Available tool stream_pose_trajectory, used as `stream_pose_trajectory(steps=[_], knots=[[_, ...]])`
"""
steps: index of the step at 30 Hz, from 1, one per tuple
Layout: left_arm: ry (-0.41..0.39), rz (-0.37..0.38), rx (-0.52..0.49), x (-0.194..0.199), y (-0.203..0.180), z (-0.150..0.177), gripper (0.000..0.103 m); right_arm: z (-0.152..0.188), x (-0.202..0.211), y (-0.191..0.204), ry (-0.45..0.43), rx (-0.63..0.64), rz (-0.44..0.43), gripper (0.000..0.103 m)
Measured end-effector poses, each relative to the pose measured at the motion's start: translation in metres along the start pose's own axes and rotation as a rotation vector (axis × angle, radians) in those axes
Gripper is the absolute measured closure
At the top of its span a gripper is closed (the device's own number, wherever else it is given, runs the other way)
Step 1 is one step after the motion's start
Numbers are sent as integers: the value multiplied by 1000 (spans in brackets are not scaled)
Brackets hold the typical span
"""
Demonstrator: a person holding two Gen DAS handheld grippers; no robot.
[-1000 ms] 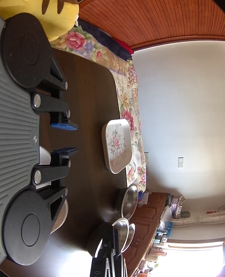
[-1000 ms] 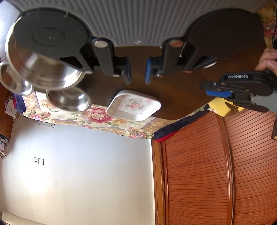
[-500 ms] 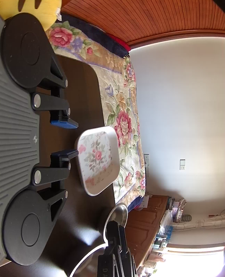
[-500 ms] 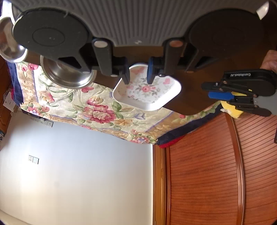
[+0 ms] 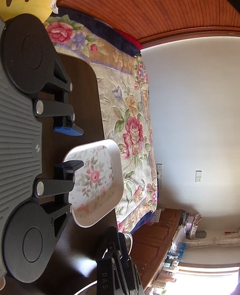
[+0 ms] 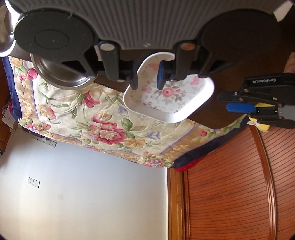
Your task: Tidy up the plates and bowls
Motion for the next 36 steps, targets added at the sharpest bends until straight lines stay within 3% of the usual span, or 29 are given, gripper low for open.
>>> stream_pose_trajectory(steps=[1,6,15,17,20,24,36], knots=[[3,1,2,-3,1,-1,68,-1,-3,-1,5,2,4,69],[9,2,5,-18,3,-5,49,-4,-16,-5,29,1,18,60],[31,16,12,-39,5,-8,45,-1,-38,-11,106,-13,21,61],[37,21,17,-43,6,-8,50,1,-42,-12,124,-13,24,61],[49,31,17,-49,4,-8,66,2,-48,-15,140,-13,28,65],[61,36,20,-55,4,-7,74,4,-54,-19,165,-20,32,73],[72,38,32,-62,6,-5,81,1,-61,-17,211,30,41,81]])
Point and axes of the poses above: each gripper's, at about its wrist camera, not at the fingertips, and x roughly against the way its jaws point, y to its left, z to its underside, the point moved 8 cm from there along -x, roughly the way its jaws point, and after that the axes turned 4 degrees about y, right-handed, at the moved point
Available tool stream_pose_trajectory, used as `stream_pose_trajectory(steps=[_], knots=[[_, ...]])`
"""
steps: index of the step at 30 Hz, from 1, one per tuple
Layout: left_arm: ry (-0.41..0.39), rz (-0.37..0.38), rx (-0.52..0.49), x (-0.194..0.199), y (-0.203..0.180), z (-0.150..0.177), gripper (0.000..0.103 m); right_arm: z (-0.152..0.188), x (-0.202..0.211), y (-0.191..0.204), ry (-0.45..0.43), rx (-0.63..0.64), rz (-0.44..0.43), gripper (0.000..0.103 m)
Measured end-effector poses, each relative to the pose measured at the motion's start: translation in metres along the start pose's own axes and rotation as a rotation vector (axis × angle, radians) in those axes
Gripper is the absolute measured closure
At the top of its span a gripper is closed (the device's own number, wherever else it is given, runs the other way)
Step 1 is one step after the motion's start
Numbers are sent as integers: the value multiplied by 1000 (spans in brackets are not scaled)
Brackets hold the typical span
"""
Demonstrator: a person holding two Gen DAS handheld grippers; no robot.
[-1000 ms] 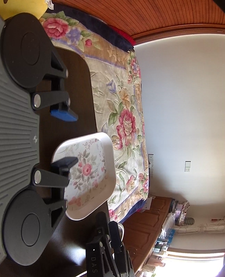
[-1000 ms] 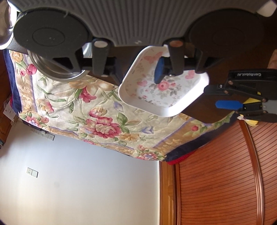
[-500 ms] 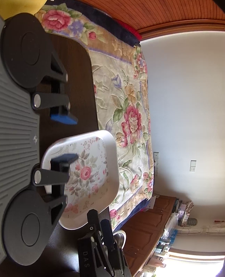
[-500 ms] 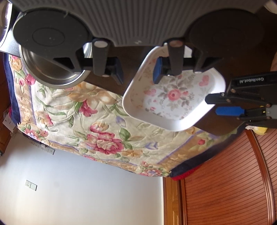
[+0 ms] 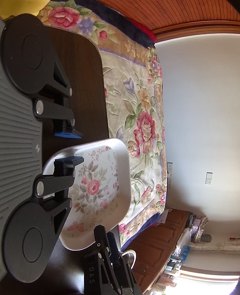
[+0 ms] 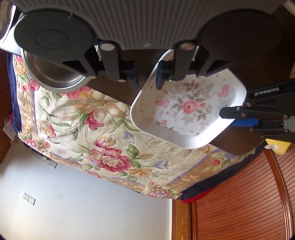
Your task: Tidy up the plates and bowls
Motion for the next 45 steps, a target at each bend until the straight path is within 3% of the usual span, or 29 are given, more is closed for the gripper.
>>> stream_pose_trajectory(steps=[8,29,45], knots=[[0,3,-3,-1,-1,-1,83,1,-3,2,22,12,-14,86],[11,3,6,3,-2,3,92,4,3,6,2,-5,-40,88],[-56,-8,-24,76,-13,2,92,14,63,17,-95,-18,-67,88]])
Point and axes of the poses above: each gripper's, at about its wrist camera, not at the fingertips, and x roughly against the way its jaws point, y to its left, z to its underside, the point moved 8 cm from there along -x, roughly the way its jaws point, and after that the axes turned 4 degrees about y, right-handed, at the moved point
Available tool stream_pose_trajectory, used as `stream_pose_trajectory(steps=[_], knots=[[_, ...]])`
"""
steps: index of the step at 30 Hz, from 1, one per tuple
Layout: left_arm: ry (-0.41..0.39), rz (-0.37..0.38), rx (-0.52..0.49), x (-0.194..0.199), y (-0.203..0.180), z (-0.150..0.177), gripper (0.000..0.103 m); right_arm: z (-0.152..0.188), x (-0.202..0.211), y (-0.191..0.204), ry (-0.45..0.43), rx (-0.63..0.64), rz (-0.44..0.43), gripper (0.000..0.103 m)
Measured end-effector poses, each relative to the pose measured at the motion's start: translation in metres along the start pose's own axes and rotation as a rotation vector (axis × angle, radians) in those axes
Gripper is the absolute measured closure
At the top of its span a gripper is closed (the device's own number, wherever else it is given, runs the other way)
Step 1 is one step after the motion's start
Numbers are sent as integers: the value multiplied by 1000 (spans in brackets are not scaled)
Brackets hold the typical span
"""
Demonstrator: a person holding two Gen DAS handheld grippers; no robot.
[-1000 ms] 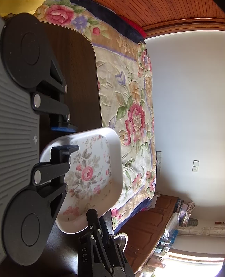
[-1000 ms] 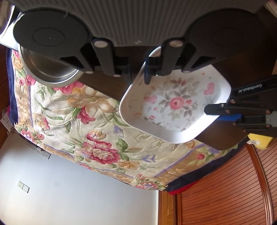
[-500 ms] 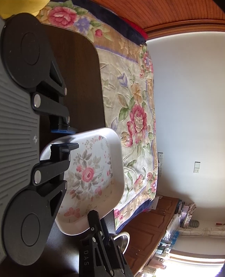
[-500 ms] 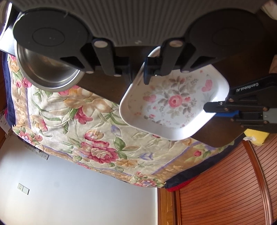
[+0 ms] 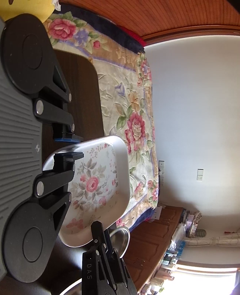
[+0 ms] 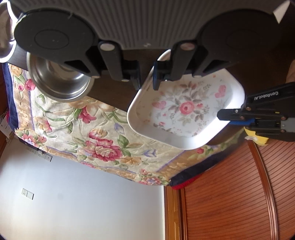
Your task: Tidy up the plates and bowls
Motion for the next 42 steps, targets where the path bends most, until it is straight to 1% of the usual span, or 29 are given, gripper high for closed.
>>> stream_pose_trajectory(steps=[7,18,24,31,42], knots=[[-38,0,-16,35,-12,0,92,4,33,5,-43,8,14,88],[-86,-8,-37,83,-32,15,92,27,71,16,-90,10,24,88],[-96,-4,-47,102,-44,37,92,49,85,25,-93,13,23,88],[-76,-4,-49,119,-54,71,92,75,98,42,-87,24,26,88],[-68,11,-42,146,-68,106,92,109,117,57,-89,20,5,88]])
Point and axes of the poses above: each gripper's, at about its wrist camera, not at the fingertips, and x roughly against the way its jaws point, y to its left, z to its underside, the point moved 8 cm from there along -x, roughly the way its jaws point, and after that the axes turned 4 degrees about y, right-handed, at the moved point
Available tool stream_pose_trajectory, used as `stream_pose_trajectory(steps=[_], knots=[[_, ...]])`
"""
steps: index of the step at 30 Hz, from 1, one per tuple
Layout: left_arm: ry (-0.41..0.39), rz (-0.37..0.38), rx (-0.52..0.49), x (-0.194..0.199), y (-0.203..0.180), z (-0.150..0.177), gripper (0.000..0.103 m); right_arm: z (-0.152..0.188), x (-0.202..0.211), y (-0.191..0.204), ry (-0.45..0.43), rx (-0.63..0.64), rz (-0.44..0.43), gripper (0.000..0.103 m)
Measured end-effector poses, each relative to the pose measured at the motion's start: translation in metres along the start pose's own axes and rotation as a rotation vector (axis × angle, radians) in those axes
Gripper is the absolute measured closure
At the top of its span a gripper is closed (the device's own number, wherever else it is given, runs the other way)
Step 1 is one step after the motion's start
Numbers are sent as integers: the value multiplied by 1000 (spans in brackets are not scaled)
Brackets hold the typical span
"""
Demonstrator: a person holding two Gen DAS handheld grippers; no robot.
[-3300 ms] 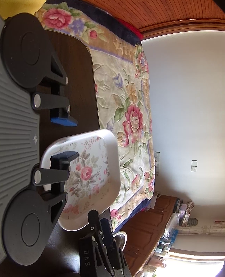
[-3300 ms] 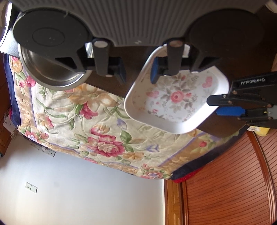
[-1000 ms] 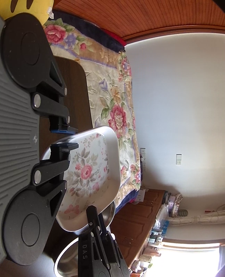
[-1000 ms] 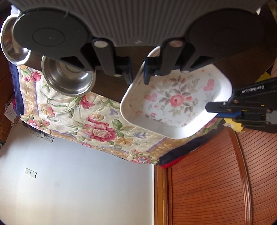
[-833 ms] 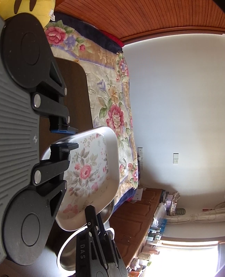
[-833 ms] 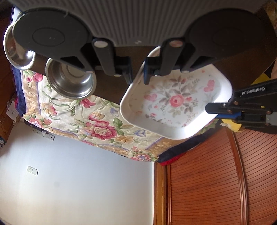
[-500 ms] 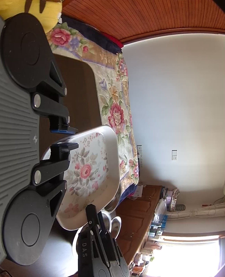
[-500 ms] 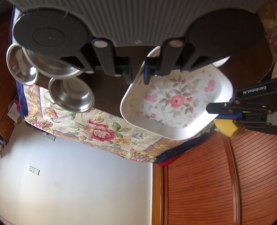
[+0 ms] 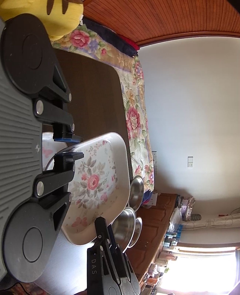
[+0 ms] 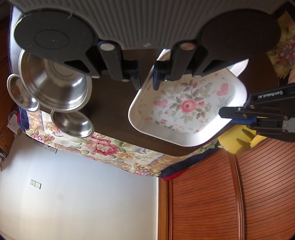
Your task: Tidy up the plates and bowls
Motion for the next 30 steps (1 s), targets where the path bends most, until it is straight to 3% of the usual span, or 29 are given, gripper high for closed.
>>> stream_pose_trajectory(steps=[16,30], knots=[[64,10,52,6,-2,60,92,41,-2,24,19,10,-39,88],[72,-7,49,0,-1,67,92,48,-9,31,35,21,-41,88]])
Point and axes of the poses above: each gripper's, at about its wrist camera, not at the fingertips, and x roughly against the way its jaws point, y to its left, z to its underside, the point moved 8 cm from there along -x, roughly the way its jaws point, and after that the axes turned 4 degrees about y, right-handed, at the moved point
